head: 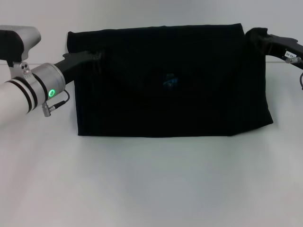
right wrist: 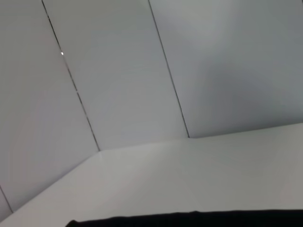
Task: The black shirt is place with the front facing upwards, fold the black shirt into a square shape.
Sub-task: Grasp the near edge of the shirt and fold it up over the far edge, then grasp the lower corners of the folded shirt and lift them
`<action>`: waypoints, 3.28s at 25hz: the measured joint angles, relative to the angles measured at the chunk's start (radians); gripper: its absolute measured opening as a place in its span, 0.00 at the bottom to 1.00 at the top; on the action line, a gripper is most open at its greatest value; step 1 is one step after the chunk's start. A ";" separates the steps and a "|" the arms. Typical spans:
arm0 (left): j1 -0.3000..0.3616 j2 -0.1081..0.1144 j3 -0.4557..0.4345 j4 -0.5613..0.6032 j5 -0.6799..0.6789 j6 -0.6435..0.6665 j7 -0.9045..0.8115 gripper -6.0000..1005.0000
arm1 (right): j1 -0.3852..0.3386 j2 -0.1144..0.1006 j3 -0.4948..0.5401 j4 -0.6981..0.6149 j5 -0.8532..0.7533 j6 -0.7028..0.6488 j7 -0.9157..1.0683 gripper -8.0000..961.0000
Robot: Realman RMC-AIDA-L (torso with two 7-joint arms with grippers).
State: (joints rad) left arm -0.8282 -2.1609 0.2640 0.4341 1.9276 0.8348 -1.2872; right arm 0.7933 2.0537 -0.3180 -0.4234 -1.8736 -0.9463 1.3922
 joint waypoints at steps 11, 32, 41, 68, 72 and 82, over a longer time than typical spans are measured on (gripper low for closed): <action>-0.001 -0.001 0.006 -0.010 0.000 0.000 0.000 0.08 | 0.004 -0.002 -0.094 0.026 -0.001 0.174 0.057 0.14; 0.036 0.007 0.008 0.023 -0.062 -0.092 -0.040 0.45 | 0.008 0.006 -0.107 0.009 0.002 0.278 0.050 0.62; 0.130 0.022 0.100 0.154 -0.050 0.133 -0.195 0.66 | -0.109 0.018 -0.108 -0.175 0.000 -0.002 0.267 0.95; 0.269 0.076 0.359 0.376 0.040 0.214 -0.392 0.65 | -0.127 -0.186 -0.265 -0.113 -0.451 -0.330 1.207 0.87; 0.267 0.076 0.357 0.376 0.040 0.212 -0.386 0.65 | -0.104 -0.164 -0.266 -0.109 -0.472 -0.293 1.195 0.87; 0.270 0.085 0.352 0.366 0.040 0.202 -0.385 0.65 | -0.096 -0.160 -0.292 -0.117 -0.534 -0.205 1.194 0.87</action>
State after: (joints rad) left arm -0.5577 -2.0763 0.6165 0.8003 1.9672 1.0371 -1.6719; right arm 0.6977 1.8935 -0.6105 -0.5400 -2.4079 -1.1514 2.5864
